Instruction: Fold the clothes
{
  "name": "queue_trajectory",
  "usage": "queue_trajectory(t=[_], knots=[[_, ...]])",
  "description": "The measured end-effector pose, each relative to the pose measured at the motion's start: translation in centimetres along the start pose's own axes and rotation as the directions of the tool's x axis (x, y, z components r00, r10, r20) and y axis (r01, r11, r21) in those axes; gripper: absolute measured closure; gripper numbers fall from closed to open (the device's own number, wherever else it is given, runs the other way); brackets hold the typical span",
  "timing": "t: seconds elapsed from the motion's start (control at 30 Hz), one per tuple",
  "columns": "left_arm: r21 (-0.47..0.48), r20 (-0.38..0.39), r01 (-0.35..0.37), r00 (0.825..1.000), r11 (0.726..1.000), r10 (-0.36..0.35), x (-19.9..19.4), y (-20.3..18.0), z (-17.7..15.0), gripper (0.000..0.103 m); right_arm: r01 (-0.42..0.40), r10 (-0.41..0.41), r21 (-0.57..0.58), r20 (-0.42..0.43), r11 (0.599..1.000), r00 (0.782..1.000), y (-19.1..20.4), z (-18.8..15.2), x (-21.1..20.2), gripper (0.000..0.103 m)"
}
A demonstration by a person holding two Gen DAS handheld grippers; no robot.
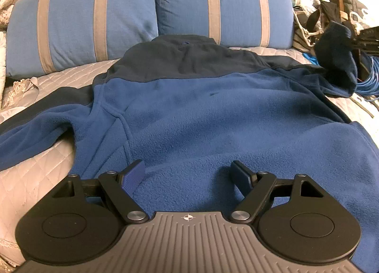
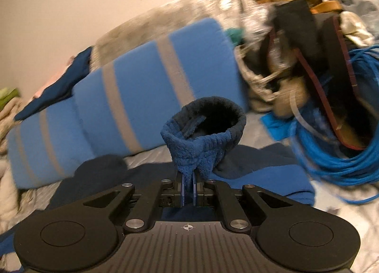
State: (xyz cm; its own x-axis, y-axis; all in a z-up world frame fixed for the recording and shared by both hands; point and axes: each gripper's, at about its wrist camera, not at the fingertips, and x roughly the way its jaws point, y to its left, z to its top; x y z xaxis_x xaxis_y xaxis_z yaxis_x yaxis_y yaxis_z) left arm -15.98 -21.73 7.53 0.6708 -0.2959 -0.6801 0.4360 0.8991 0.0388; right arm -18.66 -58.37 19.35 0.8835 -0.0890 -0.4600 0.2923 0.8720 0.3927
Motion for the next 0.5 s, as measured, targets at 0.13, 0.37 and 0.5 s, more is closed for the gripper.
queue_trajectory(t=[0.13,0.37,0.5], knots=[[-0.001,0.001,0.001,1.000,1.000,-0.001,0.0,0.0,0.1,0.024,-0.074,0.073,-0.021,-0.031,0.997,0.997,3.5,-1.0,1.1,0.094],[0.000,0.001,0.001,1.000,1.000,-0.001,-0.1,0.0,0.0,0.024,-0.202,0.185,-0.146,-0.122,0.968,0.975,10.5,-4.5,3.1,0.094],[-0.002,0.003,0.005,1.000,1.000,-0.005,-0.2,0.0,-0.1,0.024,-0.224,0.158,-0.292,-0.233,0.930,0.959,13.7,-8.0,5.0,0.081]])
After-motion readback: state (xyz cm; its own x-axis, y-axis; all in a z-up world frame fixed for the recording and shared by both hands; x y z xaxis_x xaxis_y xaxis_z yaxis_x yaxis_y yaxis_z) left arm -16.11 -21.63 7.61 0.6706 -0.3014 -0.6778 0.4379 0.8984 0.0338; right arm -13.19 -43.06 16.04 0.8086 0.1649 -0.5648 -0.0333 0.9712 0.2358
